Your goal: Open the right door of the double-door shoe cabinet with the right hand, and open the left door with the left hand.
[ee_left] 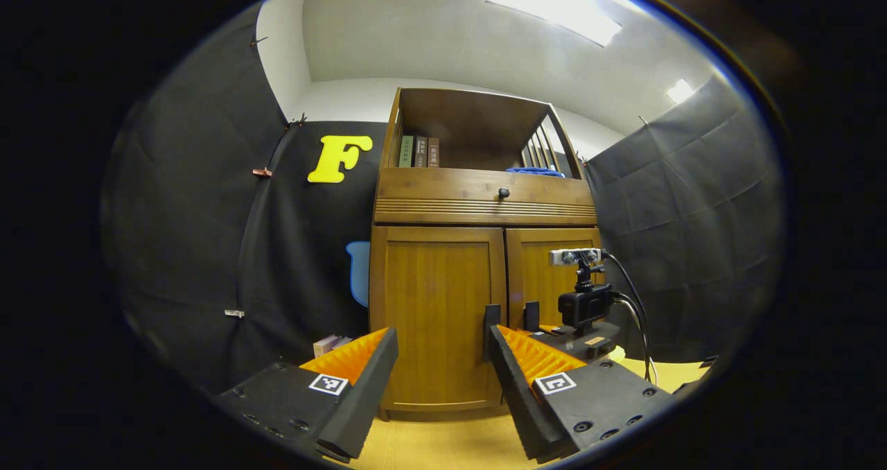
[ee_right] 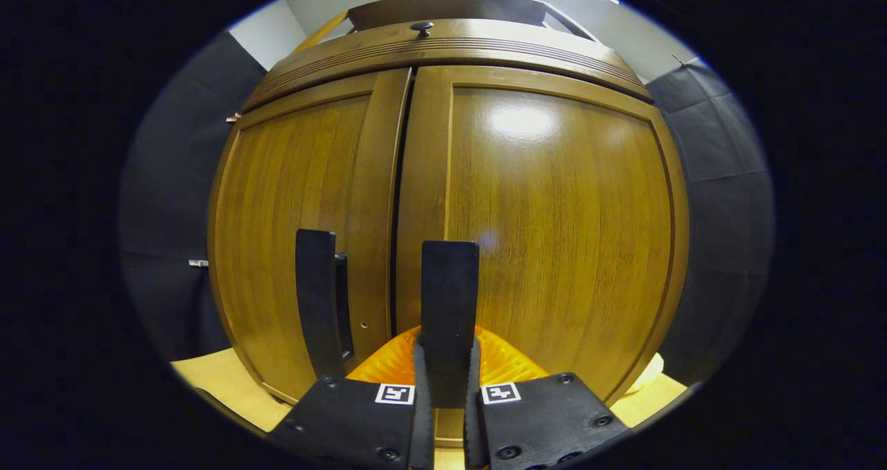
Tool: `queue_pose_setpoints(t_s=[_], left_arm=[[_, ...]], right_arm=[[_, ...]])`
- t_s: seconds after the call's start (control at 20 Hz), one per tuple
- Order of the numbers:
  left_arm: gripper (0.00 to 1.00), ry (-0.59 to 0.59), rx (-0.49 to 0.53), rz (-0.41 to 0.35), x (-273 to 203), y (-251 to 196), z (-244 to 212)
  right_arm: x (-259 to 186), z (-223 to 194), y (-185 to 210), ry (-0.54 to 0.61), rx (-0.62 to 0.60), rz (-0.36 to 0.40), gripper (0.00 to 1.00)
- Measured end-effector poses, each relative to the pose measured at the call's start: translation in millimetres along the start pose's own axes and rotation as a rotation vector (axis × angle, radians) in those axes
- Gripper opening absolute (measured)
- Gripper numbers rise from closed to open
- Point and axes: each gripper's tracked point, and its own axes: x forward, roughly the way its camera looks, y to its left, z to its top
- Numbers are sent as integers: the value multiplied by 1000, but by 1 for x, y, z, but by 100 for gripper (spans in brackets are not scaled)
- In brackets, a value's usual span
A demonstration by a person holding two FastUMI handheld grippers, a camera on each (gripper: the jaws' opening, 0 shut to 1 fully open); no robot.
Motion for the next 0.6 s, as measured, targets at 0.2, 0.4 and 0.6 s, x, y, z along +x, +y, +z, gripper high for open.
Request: queue_pose_setpoints(t_s=[0.2, 0.4, 0.6], left_arm=[[83, 8, -6, -20, -2, -8, 0], [83, 6, -17, -53, -6, -21, 2], [83, 8, -6, -49, -14, -28, 5]], right_arm=[[-25, 4, 0, 0, -20, 52, 16], [-64, 7, -8, -12, -11, 100, 20], [-97, 11, -19, -19, 29, 167, 16]])
